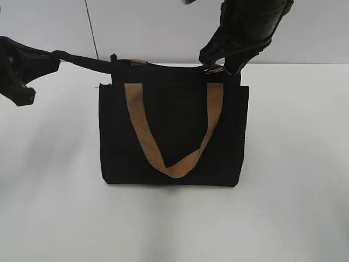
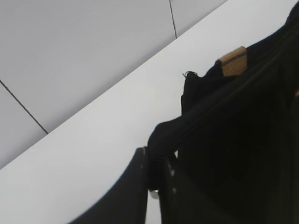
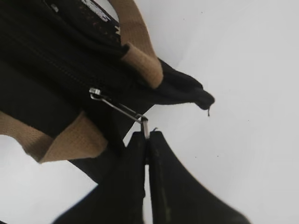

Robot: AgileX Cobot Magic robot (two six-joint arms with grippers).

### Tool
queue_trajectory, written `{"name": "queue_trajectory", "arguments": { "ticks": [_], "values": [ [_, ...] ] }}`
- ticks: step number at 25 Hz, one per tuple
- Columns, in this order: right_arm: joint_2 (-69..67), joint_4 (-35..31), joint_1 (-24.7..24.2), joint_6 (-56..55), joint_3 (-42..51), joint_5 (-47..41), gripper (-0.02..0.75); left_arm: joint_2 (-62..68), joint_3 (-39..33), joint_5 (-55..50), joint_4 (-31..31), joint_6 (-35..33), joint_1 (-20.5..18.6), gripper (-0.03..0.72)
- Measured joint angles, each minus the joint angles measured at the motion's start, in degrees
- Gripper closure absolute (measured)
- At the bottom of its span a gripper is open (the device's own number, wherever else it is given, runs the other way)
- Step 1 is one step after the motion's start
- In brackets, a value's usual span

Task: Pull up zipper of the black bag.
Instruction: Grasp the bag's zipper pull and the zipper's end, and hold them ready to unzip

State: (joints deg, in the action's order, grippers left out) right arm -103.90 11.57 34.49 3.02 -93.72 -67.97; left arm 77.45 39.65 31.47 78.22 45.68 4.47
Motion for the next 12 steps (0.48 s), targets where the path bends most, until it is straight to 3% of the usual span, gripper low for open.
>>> {"name": "queue_trajectory", "arguments": {
  "ticks": [12],
  "values": [
    [1.41, -4.15, -2.15, 3.72, 0.00, -0.07, 0.752, 0.00, 0.00, 0.26, 1.15, 0.02, 0.00, 0.669]
  ]
}}
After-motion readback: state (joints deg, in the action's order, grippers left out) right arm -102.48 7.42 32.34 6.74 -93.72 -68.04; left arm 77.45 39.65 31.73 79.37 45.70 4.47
